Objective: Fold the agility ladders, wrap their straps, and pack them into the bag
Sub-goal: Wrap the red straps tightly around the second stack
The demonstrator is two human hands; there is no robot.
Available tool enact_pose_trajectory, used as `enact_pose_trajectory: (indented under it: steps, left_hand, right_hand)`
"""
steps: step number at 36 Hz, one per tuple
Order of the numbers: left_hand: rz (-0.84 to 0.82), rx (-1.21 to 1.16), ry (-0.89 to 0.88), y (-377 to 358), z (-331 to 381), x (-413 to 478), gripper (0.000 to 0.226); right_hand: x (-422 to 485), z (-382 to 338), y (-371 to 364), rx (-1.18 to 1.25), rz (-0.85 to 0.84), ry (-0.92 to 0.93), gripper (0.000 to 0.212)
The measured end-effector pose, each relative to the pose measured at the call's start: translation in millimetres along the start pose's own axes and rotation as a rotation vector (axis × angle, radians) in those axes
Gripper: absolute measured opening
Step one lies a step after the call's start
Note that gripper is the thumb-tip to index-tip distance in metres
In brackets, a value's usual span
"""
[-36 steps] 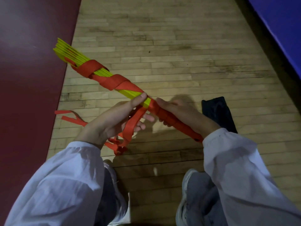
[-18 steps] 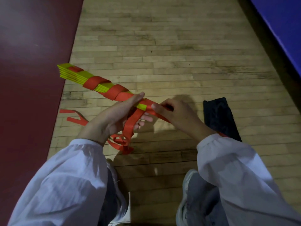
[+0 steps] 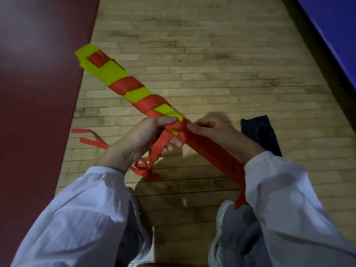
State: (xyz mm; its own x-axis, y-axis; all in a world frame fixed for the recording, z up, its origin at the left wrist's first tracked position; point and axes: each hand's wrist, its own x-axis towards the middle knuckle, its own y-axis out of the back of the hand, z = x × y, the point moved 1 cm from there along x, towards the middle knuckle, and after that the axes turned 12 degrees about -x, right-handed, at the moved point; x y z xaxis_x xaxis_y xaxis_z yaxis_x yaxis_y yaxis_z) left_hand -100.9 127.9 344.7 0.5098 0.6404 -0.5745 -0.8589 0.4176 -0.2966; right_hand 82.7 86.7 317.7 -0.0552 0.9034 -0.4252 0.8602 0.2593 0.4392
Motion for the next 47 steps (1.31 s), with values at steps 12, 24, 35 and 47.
enact_pose_trajectory:
  steps: [12,24,35,47]
  left_hand:
    - [-0.003,-0.092,0.118,1,1,1,0.04]
    - [0.031,-0.063,0.206,2,-1,3,0.051]
    - [0.077,-0.057,0.133,2,-3,6,0.064]
    - [0.103,0.076,-0.06,-2,-6,1,0.052]
  right_hand:
    - [-1,-6,3,0.033,0.082,0.018,0.018]
    - [3,-5,0,-0.054,0.242,0.002,0.027]
    - [-1,-10,-9,-0.219,0.327,0.172,0.034]
    - [-5,-7,7,-0.081,0.053,0.067,0.055]
